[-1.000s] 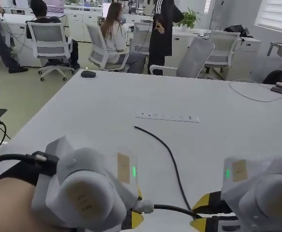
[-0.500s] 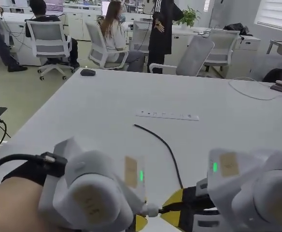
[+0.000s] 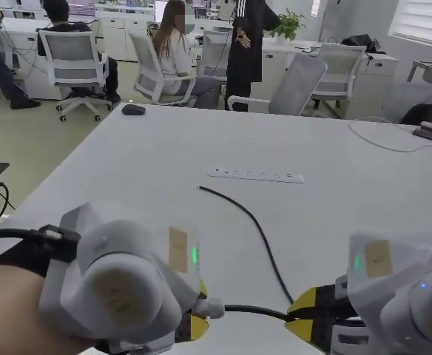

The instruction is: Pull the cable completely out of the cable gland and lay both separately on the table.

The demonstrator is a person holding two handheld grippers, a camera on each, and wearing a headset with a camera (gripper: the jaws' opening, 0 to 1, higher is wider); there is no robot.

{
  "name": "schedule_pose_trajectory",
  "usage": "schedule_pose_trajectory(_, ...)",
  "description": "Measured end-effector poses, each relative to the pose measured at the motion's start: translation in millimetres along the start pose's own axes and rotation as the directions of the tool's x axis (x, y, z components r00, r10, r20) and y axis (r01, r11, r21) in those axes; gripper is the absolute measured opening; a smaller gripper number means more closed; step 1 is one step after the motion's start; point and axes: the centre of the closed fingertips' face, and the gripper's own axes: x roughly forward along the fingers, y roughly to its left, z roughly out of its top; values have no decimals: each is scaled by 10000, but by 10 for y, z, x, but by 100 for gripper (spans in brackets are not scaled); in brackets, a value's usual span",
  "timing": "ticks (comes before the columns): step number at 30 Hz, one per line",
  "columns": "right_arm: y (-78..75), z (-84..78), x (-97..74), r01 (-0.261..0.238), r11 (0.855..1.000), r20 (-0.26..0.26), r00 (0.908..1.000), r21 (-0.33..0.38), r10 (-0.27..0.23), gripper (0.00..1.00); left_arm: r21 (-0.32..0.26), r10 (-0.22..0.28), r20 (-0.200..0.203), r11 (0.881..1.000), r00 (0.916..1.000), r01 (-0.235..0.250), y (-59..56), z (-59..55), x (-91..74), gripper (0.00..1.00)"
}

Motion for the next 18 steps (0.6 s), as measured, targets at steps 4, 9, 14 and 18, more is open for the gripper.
schedule_pose_trajectory(4, -66, -89, -29, 206, 9998, -219, 9996, 45, -205, 3, -64, 68, 37, 10000, 10000, -67, 16, 15, -3, 16)
schedule_pose_trajectory(9, -70, -84, -36, 167, 9994, -171, 9997, 298, -162, 3, -109, 113, 12, 9999, 9999, -113, 28, 10, -9, 16)
schedule_pose_trajectory(14, -125, -75, -55, 316, 9974, -295, 9991, 641, -298, 17, -259, 178, 92, 9995, 9998, -175, 54, 28, -29, 16)
schedule_pose_trajectory(18, -87, -39, -101, -108, 9953, -43, 9999, 964, 113, 19, -188, 212, 74, 9996, 9997, -211, 59, 33, -35, 16)
